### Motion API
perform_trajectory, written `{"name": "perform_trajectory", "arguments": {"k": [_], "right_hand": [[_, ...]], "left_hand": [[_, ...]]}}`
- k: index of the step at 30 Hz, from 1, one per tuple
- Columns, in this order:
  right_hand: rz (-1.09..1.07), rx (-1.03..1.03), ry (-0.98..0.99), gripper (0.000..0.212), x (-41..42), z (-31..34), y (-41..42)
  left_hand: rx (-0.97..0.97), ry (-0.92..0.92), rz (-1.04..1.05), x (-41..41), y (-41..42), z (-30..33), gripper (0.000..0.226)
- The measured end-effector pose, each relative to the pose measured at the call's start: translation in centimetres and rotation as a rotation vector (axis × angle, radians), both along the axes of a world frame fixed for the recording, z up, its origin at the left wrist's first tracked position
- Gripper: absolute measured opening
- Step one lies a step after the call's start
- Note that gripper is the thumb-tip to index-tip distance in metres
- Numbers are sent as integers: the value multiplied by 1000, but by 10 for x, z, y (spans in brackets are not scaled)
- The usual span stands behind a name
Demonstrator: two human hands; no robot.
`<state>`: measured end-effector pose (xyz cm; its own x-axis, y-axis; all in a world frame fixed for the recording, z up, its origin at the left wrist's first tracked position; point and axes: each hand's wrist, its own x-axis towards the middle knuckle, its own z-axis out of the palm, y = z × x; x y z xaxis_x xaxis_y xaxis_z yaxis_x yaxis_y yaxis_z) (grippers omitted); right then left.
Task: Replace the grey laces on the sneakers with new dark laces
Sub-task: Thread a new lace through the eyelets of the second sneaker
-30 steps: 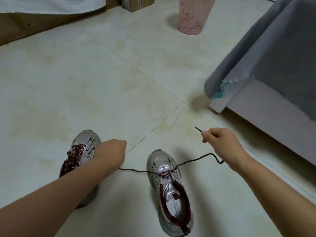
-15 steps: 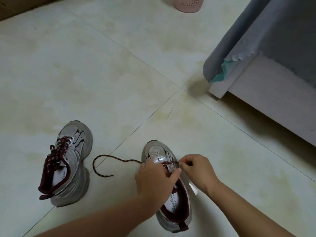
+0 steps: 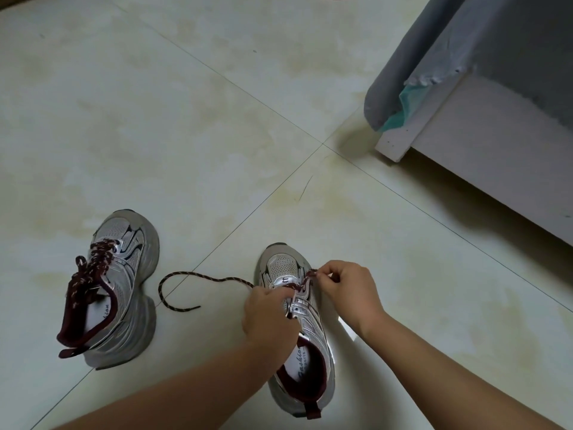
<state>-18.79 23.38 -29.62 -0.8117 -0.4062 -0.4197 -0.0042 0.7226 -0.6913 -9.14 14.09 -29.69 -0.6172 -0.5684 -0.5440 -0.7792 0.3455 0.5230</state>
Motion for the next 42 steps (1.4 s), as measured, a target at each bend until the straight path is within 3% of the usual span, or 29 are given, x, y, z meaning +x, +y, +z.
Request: {"name": "perform_trajectory", "arguments": {"k": [4, 10, 13, 16, 20, 27, 29, 31, 37, 42], "right_hand": [[-59, -54, -26, 20, 5, 0, 6], [100, -21, -107, 18, 22, -1, 10], [184, 46, -36, 13, 23, -2, 8], [201, 0, 80, 11, 20, -4, 7], [313, -92, 31, 11, 20, -5, 9], [339, -136, 84, 13, 27, -5, 19], [334, -155, 80, 13, 26, -6, 19], [331, -167, 75, 15, 25, -6, 19], [287, -198, 32, 10, 26, -5, 18], [141, -178, -84, 32, 22, -8, 18]], "left_hand": [[81, 65, 27, 3, -1, -5, 46], [122, 148, 77, 7, -1, -6, 43], [47, 228, 53, 12, 0, -5, 35], [-64, 330, -69, 18, -5, -7, 42], [-219, 401, -250, 23, -13, -13, 35], [-214, 508, -189, 32, -18, -15, 15], [-127, 489, -64, 32, -21, -15, 29], [-89, 481, -34, 31, -28, -18, 27], [-216, 415, -201, 31, -44, -27, 12], [-161, 414, -314, 35, -51, -30, 10]]}}
